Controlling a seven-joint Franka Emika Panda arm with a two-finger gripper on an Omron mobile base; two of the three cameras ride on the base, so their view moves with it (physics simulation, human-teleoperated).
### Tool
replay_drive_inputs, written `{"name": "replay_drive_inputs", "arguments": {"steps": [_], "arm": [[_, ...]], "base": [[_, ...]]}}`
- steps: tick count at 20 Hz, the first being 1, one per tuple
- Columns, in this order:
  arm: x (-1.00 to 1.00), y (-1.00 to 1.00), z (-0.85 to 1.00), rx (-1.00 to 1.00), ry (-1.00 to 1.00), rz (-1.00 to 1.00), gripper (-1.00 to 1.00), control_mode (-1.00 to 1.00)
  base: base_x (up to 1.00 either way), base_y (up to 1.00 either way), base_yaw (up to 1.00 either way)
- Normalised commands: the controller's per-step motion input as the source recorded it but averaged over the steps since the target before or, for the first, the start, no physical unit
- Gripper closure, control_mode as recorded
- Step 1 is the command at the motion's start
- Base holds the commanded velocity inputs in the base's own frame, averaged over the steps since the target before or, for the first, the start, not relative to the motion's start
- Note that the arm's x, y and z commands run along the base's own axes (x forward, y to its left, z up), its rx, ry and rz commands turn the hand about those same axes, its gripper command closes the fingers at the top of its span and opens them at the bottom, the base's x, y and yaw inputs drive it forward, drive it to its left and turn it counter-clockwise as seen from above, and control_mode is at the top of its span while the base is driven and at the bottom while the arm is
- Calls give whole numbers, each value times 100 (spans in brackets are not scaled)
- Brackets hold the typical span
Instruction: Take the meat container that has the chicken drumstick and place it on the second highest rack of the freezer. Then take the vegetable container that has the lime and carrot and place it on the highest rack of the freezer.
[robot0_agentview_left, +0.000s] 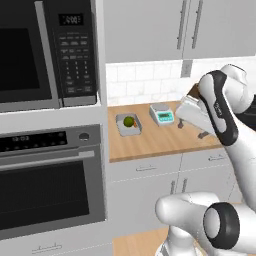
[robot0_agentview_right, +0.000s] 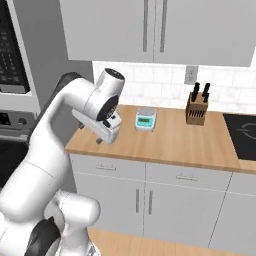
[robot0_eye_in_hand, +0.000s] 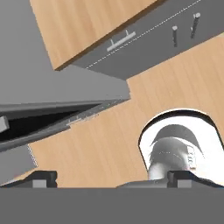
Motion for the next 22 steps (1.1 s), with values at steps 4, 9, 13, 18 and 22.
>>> {"name": "replay_drive_inputs", "arguments": {"steps": [4,9,13,18,22], "arm": [[83,13,-10,3,39,-19,-100,-100],[65,23,-41,7,32,-13,-100,-100],[68,36,-52,0,19,-13,-100,-100],[27,28,-45,-3,0,-27,-100,-100],[28,26,-22,-15,-1,-34,-100,-100]], "base": [[0,0,0],[0,0,0],[0,0,0],[0,0,0],[0,0,0]]}}
